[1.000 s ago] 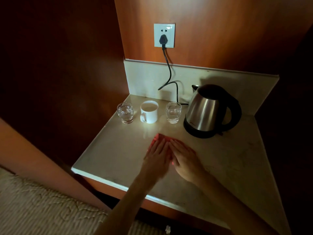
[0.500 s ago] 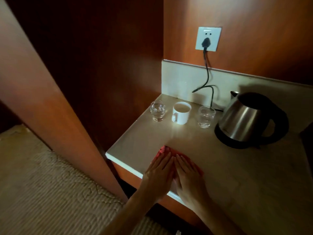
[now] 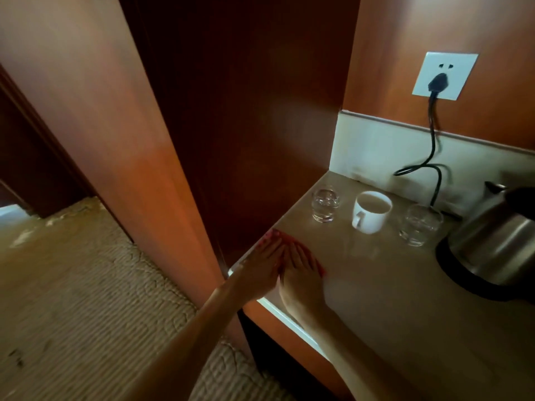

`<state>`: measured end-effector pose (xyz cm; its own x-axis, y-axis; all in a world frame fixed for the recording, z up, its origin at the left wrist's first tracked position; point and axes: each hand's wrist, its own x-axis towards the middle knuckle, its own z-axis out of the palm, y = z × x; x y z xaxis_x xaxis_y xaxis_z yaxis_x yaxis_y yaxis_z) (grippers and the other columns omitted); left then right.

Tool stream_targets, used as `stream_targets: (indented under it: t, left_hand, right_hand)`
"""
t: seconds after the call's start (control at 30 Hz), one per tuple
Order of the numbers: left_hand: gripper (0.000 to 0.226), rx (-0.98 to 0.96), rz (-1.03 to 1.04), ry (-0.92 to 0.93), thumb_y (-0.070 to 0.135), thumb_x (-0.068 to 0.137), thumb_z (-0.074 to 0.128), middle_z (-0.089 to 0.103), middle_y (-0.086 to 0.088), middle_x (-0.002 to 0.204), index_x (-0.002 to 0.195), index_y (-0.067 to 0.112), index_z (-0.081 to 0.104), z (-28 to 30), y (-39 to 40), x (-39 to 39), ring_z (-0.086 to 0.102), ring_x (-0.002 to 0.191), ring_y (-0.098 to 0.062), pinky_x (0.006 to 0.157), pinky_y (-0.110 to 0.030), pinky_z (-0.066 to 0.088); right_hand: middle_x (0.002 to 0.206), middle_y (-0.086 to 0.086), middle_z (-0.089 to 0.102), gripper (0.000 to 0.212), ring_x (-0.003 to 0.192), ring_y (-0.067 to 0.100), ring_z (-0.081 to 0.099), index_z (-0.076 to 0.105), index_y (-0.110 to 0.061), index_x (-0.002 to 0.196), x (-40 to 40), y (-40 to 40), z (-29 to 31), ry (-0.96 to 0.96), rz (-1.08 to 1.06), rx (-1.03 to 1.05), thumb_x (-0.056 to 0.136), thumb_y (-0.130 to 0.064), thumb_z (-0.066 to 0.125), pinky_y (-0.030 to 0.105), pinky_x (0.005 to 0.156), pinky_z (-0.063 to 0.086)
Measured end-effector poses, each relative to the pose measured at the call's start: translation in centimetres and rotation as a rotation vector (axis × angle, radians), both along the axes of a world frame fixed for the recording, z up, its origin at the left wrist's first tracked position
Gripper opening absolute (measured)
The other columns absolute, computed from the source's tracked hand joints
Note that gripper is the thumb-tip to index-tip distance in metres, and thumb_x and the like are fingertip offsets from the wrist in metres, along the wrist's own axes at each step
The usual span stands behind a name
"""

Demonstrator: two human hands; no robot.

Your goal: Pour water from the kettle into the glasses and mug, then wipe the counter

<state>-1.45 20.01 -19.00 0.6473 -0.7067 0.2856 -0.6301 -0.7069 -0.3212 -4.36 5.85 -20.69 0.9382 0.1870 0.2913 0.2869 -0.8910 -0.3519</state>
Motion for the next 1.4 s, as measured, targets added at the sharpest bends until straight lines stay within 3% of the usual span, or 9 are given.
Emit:
stream_targets:
  t: [0.2,0.43,0.57,0.63,0.87,1.1,1.17,1.27,1.4]
  left_hand:
    - [0.051,0.216,0.031,0.027,0.015,0.102,0.024,0.054,-0.025,0.142,0.139,-0.005,0.052,-0.4,0.3,2.9,0.041,0.139,-0.044,0.116,-0.052,0.033]
    - [0.049,0.190,0.079,0.005,0.014,0.104,0.026,0.046,-0.030,0.146,0.142,-0.010,0.045,-0.8,-0.5,1.3,0.030,0.143,-0.050,0.119,-0.057,0.024]
    - [0.045,0.083,0.094,-0.016,0.013,0.097,0.040,0.053,-0.028,0.141,0.131,-0.010,0.059,-1.5,0.1,1.3,0.038,0.140,-0.047,0.112,-0.052,0.039]
    - [0.047,0.105,0.079,-0.010,0.014,0.095,0.037,0.056,-0.028,0.138,0.128,-0.009,0.061,-1.3,-0.1,2.0,0.043,0.137,-0.046,0.111,-0.052,0.042]
    - [0.059,0.359,0.227,0.185,0.016,0.103,0.040,0.018,-0.034,0.159,0.152,-0.011,0.021,-0.1,-1.6,2.1,0.006,0.150,-0.048,0.123,-0.056,0.001]
    - [0.051,0.077,0.434,0.310,0.037,0.103,0.037,0.041,-0.008,0.152,0.148,0.013,0.043,2.2,-5.8,1.2,0.022,0.150,-0.029,0.125,-0.051,-0.003]
    - [0.055,-0.011,0.459,0.313,0.040,0.100,0.043,0.043,-0.008,0.153,0.148,0.013,0.045,1.4,-6.4,0.1,0.024,0.149,-0.032,0.124,-0.054,0.005]
    - [0.053,-0.133,0.348,0.233,0.034,0.077,0.081,0.068,-0.017,0.126,0.120,0.005,0.072,1.2,-5.5,-0.6,0.060,0.124,-0.040,0.103,-0.058,0.048]
    - [0.047,-0.062,0.200,0.105,0.032,0.083,0.046,0.075,-0.008,0.114,0.106,0.008,0.079,1.4,-3.2,0.2,0.070,0.112,-0.028,0.091,-0.047,0.059]
  right_hand:
    - [0.168,0.017,0.028,0.055,0.157,0.030,0.022,0.029,0.000,0.159,2.9,0.8,-0.4,0.037,-0.011,-0.011,0.108,-0.015,0.044,0.046,0.127,0.009]
    - [0.166,0.015,0.034,0.057,0.155,0.027,0.028,0.034,-0.001,0.158,2.8,-0.7,-0.5,0.033,0.083,-0.021,0.105,-0.016,0.048,0.043,0.126,0.015]
    - [0.149,0.019,0.057,0.055,0.139,0.033,0.053,0.055,0.004,0.143,2.9,-1.1,-0.5,-0.026,0.104,0.000,0.093,-0.011,0.070,0.049,0.117,0.040]
    - [0.159,0.017,0.045,0.060,0.149,0.030,0.040,0.043,0.002,0.153,3.4,-1.1,-0.3,-0.028,0.108,-0.015,0.098,-0.015,0.060,0.046,0.123,0.028]
    - [0.171,0.010,0.023,0.065,0.158,0.023,0.018,0.022,-0.004,0.162,3.8,-1.7,0.6,0.012,0.185,-0.050,0.104,-0.019,0.048,0.035,0.127,0.008]
    - [0.163,0.013,0.040,0.052,0.146,0.029,0.043,0.043,-0.004,0.154,2.2,-6.2,2.2,0.095,0.283,0.046,0.104,-0.011,0.053,0.035,0.116,0.036]
    - [0.170,0.007,0.026,0.057,0.152,0.022,0.033,0.034,-0.007,0.159,1.3,-6.8,1.9,0.094,0.270,0.052,0.105,-0.012,0.050,0.034,0.118,0.036]
    - [0.166,0.020,0.030,0.059,0.154,0.029,0.028,0.033,0.006,0.155,0.4,-5.4,1.3,-0.013,0.261,0.098,0.101,-0.001,0.055,0.035,0.126,0.023]
    - [0.162,0.031,0.030,0.059,0.153,0.040,0.027,0.030,0.014,0.152,0.4,-3.0,0.6,-0.008,0.184,0.074,0.100,0.001,0.056,0.042,0.128,0.016]
